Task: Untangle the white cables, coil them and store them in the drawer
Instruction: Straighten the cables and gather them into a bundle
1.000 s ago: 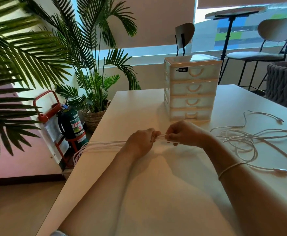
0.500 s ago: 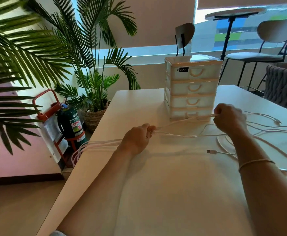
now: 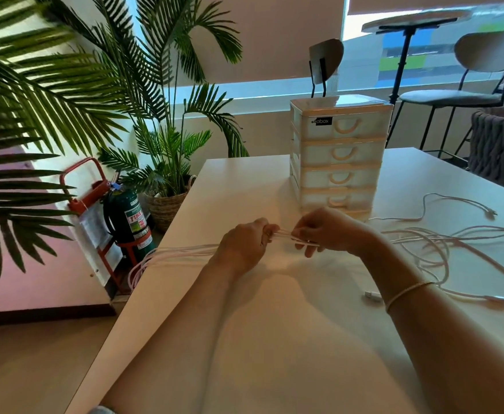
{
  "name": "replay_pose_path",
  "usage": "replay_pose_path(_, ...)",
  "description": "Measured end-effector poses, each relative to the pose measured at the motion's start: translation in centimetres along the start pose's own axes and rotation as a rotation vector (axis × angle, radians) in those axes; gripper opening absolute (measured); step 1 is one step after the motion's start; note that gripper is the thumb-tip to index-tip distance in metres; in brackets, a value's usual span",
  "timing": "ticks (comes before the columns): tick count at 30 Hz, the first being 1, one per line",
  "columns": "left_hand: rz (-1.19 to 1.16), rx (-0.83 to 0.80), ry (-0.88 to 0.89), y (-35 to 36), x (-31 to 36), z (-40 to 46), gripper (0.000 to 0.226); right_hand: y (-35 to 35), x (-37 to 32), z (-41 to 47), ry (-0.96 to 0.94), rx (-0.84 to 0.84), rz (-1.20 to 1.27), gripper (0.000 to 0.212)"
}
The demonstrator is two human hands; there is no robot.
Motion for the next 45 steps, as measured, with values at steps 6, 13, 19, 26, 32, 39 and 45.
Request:
replay_pose_path(6,0.005,0.004,0.01,-0.2,0.6,0.0,0.03,0.3,-0.3,-0.6,-0.011,-0.04,0.034,0.019)
replay_pose_path(13,-0.012,0.066,-0.004,-0.7,0.4,-0.2,0.027,1.3,1.0,-0.4,0.106,-0.205,0.185,0.03)
replay_pose_path(19,-0.144,-0.053,0.03,0.0,1.4,-0.3,0.029,-1.1,0.4,-0.6,0.009,0.032,0.065,0.025)
replay_pose_path(26,-0.123,0.06,-0.032,-0.8,0.2,-0.2,0.027,-0.8,-0.8,-1.5,-0.085,0.041,-0.113,0.02)
replay_pose_path(32,-0.247,0.102,-0.032,-1.4,0.4,-0.3,0.027,-1.4,-0.2,-1.3,-0.021,0.009,0.193,0.03)
replay_pose_path(39,-0.003,-0.101,0.075,0.3,2.8,-0.2,0.033,-3.1,0.1,-1.5,-0.054,0.222,0.222,0.023)
replay_pose_path(45,0.148,0.007,0.019,-0.4,1.1,-0.3,0.034,-0.1,-0.6,-2.2,-0.07,-0.041,-0.054,0.022)
Point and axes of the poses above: each hand's wrist, its own z-axis towards the middle knuckle, its own y-axis out of the palm, x = y × z, the point moved 8 cm from there along z, towards the middle knuckle, and after that the axes turned 15 degrees about y, right-handed, at the moved point
